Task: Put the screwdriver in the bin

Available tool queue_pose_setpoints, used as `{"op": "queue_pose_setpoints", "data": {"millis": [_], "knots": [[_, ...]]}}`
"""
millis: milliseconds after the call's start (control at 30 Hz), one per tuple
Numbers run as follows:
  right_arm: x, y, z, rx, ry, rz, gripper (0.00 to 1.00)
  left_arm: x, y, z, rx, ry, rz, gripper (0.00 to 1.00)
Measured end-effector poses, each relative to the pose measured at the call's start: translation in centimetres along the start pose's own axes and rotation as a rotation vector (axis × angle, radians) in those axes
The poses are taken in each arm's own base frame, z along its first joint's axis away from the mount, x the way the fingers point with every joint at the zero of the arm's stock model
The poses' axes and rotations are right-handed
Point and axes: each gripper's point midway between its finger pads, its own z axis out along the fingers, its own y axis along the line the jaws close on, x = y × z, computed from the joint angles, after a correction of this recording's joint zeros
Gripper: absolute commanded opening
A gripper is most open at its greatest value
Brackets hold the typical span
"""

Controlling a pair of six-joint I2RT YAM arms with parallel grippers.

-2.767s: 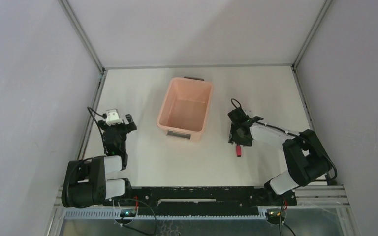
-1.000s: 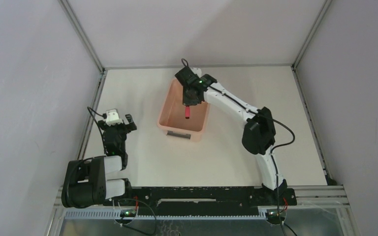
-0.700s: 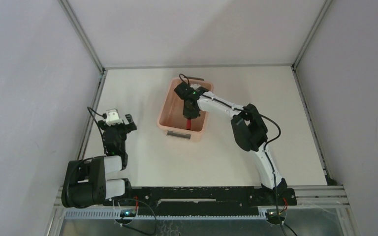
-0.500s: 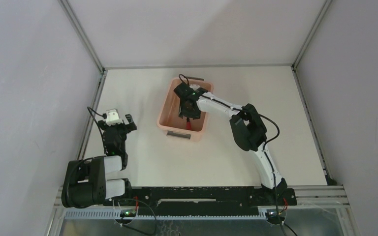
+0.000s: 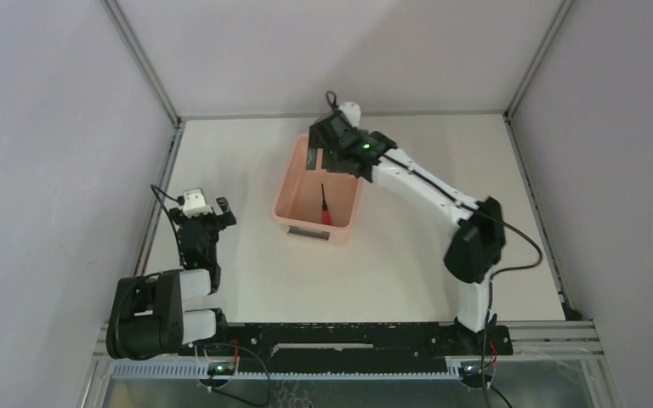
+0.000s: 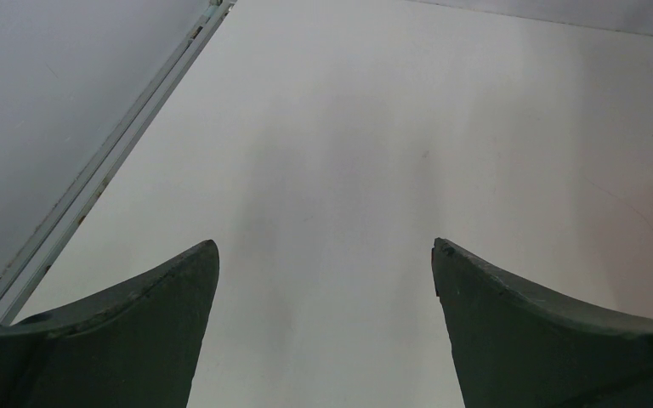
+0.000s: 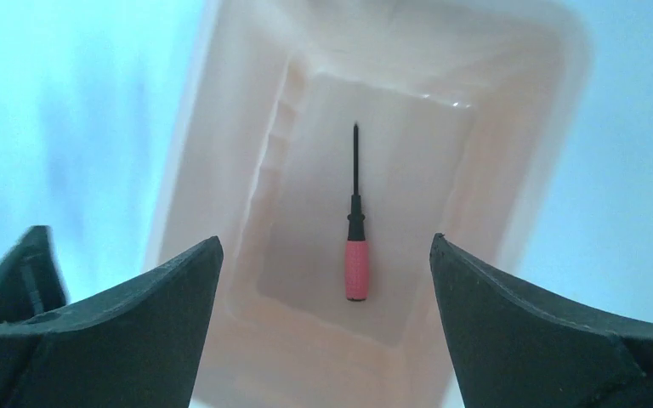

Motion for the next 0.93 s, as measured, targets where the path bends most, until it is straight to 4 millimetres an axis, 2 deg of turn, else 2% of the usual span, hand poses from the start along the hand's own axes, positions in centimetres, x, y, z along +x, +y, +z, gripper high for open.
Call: {"op": "queue_pose_setpoints", "data": {"millis": [33, 100, 200, 300, 433, 567, 633, 733, 833, 933], "knots": [[-1.5, -0.4, -1.7, -0.007, -0.045, 0.004, 1.0, 0.0, 0.0, 0.0, 0.0, 0.0, 0.0, 1.0], [-3.2, -1.5, -4.1, -0.013, -0.101, 0.013, 1.0, 0.0, 0.0, 0.0, 0.0, 0.0, 0.0, 1.0], [-3.6, -5.4, -6.9, 0.014, -0.139, 0.011, 1.0, 0.0, 0.0, 0.0, 0.0, 0.0, 0.0, 1.0], [-2.7, -11.0, -7.7, 0.1, -0.133, 0.018, 1.0, 0.0, 0.0, 0.0, 0.0, 0.0, 0.0, 1.0], [0.9, -20.6, -8.6, 0.257, -0.083, 0.06, 1.0, 0.0, 0.0, 0.0, 0.0, 0.0, 0.0, 1.0], [2.9, -26.9, -11.3, 0.369, -0.088, 0.118, 1.0, 0.0, 0.0, 0.0, 0.0, 0.0, 0.0, 1.0], [3.0, -28.2, -12.9, 0.396, -0.117, 0.13, 1.0, 0.0, 0.0, 0.0, 0.0, 0.0, 0.0, 1.0], [2.3, -28.8, -14.9, 0.405, -0.178, 0.126, 1.0, 0.0, 0.0, 0.0, 0.0, 0.0, 0.0, 1.0], [2.4, -29.0, -15.6, 0.403, -0.202, 0.12, 0.97, 0.0, 0.0, 0.0, 0.0, 0.0, 0.0, 1.0], [2.9, -29.4, -15.5, 0.411, -0.197, 0.119, 0.99, 0.0, 0.0, 0.0, 0.0, 0.0, 0.0, 1.0]]}}
